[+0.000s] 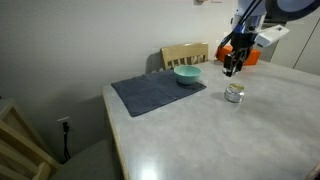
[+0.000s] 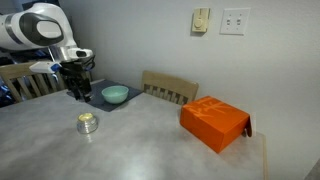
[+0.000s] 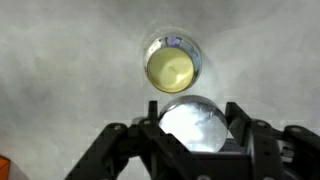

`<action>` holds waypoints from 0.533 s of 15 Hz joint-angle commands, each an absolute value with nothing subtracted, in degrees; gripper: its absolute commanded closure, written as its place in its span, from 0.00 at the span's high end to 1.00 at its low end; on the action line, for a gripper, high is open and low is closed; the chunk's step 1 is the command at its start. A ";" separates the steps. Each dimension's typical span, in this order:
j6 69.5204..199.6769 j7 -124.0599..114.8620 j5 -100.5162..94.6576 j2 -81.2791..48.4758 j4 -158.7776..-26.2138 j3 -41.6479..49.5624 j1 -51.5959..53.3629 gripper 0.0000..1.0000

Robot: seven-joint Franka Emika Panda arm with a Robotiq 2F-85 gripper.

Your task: Close the silver container

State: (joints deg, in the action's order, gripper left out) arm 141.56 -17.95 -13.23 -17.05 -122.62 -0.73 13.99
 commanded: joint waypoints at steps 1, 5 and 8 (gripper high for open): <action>140.11 -17.31 -11.37 -16.54 -122.56 -1.75 12.71 0.68; 138.89 -16.58 -9.62 -15.83 -122.64 -2.02 11.77 0.68; 140.52 -16.32 -9.74 -17.65 -121.98 -1.51 11.15 0.43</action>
